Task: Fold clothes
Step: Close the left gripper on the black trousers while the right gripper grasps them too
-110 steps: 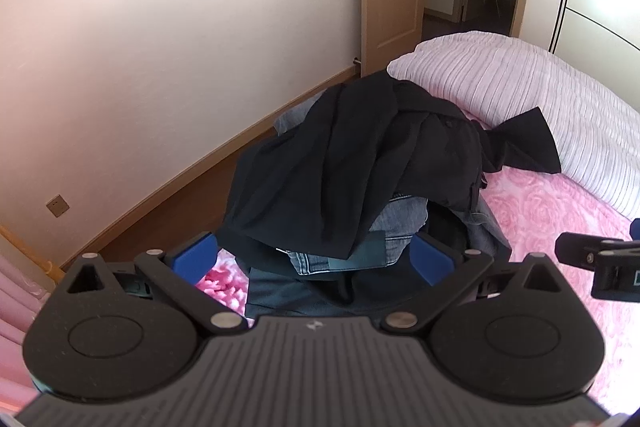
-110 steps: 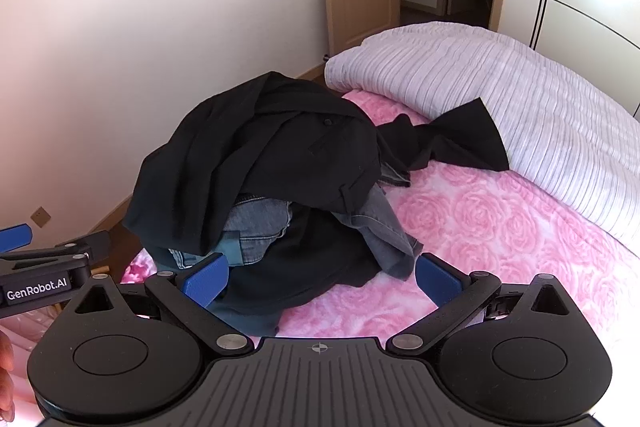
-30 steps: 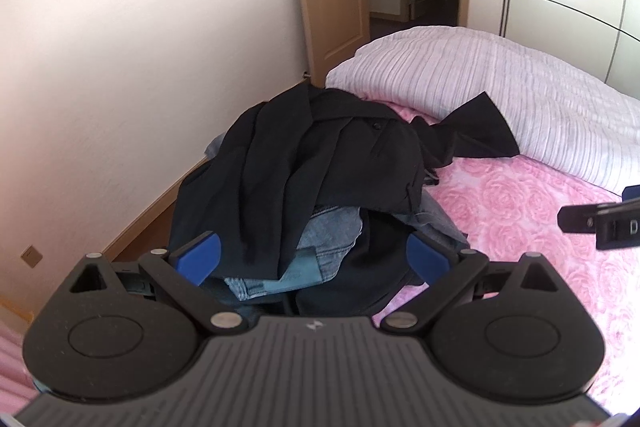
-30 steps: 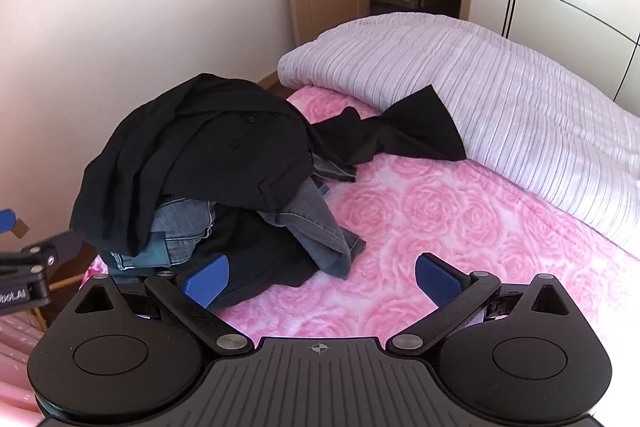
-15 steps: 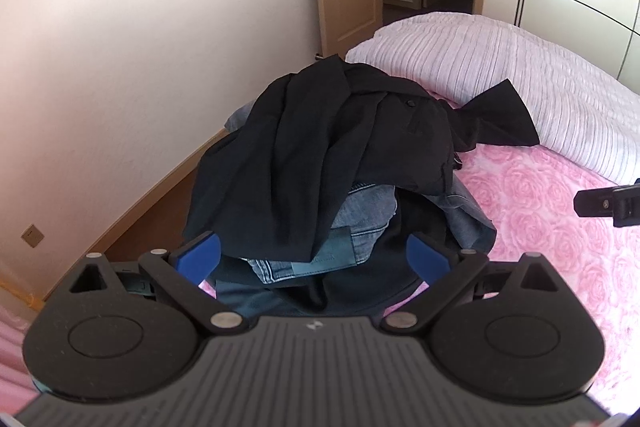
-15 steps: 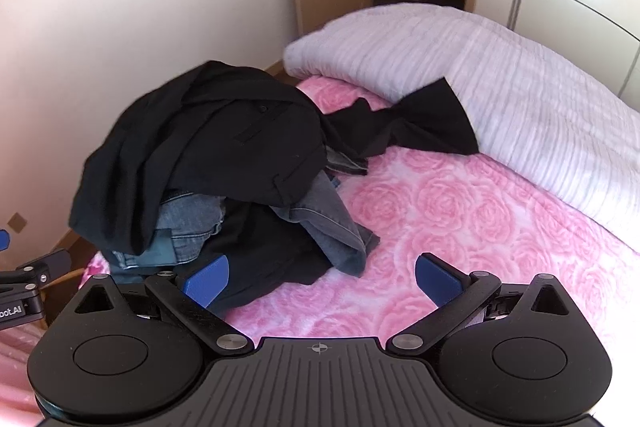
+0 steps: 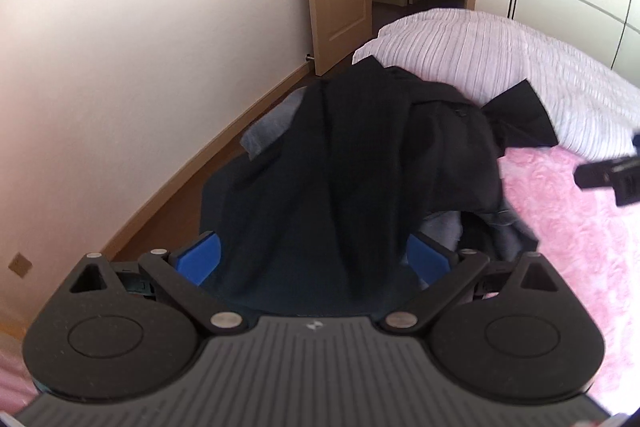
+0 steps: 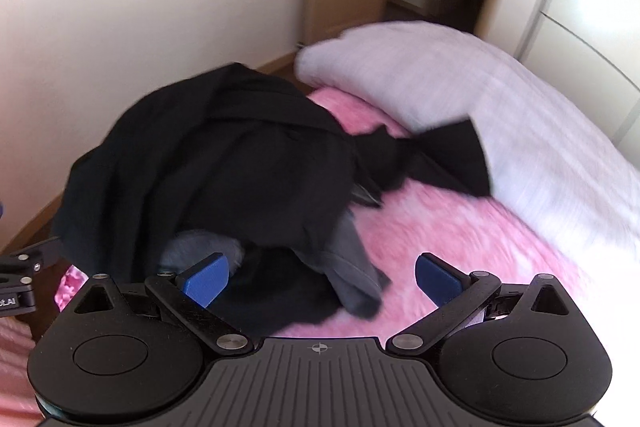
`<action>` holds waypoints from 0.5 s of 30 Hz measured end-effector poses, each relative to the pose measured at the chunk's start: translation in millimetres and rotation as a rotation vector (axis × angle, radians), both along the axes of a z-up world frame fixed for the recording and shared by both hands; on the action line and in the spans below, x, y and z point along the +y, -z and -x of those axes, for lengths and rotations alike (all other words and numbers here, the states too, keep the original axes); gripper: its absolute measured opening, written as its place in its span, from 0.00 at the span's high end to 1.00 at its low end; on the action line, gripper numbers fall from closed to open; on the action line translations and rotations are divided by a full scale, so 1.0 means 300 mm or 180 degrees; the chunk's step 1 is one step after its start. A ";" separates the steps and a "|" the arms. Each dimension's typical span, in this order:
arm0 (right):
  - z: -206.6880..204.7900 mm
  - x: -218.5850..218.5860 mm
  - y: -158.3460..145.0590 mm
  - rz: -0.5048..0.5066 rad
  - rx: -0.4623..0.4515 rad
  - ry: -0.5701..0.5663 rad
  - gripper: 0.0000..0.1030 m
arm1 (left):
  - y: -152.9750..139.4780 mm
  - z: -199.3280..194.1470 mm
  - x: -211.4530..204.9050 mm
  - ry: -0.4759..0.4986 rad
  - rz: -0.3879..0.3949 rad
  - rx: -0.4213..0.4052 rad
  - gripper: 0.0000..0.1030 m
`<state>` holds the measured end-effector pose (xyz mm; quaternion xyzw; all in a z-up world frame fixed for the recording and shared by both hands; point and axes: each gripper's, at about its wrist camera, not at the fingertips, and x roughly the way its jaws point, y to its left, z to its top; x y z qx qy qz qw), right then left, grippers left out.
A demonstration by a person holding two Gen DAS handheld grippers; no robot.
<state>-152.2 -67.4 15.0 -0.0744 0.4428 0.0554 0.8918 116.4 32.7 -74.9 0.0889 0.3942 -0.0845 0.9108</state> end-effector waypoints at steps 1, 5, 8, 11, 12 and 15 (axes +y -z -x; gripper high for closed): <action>-0.031 0.033 0.013 0.0077 -0.0026 -0.0082 0.01 | 0.017 -0.024 0.009 0.0042 -0.0035 0.0011 0.05; -0.168 0.142 0.098 0.0261 -0.0030 -0.0413 0.01 | 0.101 -0.116 0.024 0.0252 -0.0083 0.0076 0.05; -0.273 0.195 0.167 0.0283 -0.0014 -0.0625 0.01 | 0.167 -0.180 0.026 0.0423 -0.0068 0.0146 0.05; -0.383 0.207 0.236 0.0072 0.0016 -0.0743 0.01 | 0.229 -0.232 0.036 0.0560 -0.0013 0.0202 0.07; -0.415 0.208 0.258 -0.0013 0.0042 -0.0778 0.01 | 0.251 -0.249 0.040 0.0588 -0.0006 0.0234 0.10; -0.502 0.211 0.341 -0.0086 0.0110 -0.0816 0.01 | 0.301 -0.282 0.057 0.0640 0.0085 0.0340 0.12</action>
